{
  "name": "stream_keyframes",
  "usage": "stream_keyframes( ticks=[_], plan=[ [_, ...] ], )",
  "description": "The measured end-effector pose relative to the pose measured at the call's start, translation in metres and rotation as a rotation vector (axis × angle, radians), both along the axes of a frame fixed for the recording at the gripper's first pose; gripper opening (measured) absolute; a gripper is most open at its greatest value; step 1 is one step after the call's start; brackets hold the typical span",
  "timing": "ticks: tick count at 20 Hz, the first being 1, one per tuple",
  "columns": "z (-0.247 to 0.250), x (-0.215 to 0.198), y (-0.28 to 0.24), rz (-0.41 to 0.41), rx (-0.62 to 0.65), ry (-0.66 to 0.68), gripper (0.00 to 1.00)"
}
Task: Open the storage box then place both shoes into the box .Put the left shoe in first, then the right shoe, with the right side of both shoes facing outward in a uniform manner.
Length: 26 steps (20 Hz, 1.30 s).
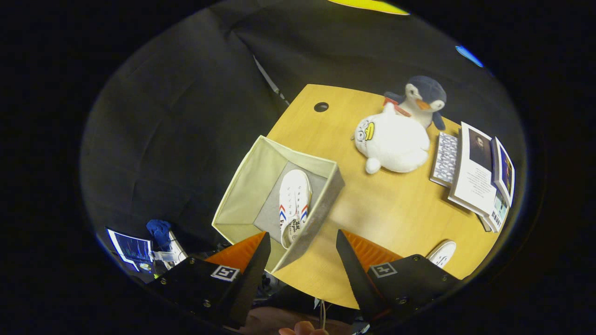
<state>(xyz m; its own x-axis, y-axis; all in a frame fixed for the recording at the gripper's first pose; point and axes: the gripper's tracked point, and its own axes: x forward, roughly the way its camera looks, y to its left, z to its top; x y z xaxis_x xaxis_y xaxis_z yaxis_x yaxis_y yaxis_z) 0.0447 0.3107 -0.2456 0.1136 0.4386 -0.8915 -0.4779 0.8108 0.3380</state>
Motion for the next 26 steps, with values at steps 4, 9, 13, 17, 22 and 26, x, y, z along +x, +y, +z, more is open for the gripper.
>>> stream_keyframes(
  ticks=[4, 9, 13, 17, 22, 26],
  plan=[
    [0.000, 0.003, -0.051, -0.068, 0.002, 0.000, 0.87],
    [-0.014, 0.000, -0.109, -0.149, 0.006, 0.032, 0.87],
    [-0.033, -0.006, -0.155, -0.220, -0.005, 0.061, 0.87],
    [-0.046, -0.013, -0.199, -0.287, -0.018, 0.080, 0.87],
    [-0.063, -0.019, -0.245, -0.355, -0.040, 0.089, 0.87],
    [-0.088, -0.027, -0.284, -0.401, -0.105, 0.077, 0.87]
  ],
)
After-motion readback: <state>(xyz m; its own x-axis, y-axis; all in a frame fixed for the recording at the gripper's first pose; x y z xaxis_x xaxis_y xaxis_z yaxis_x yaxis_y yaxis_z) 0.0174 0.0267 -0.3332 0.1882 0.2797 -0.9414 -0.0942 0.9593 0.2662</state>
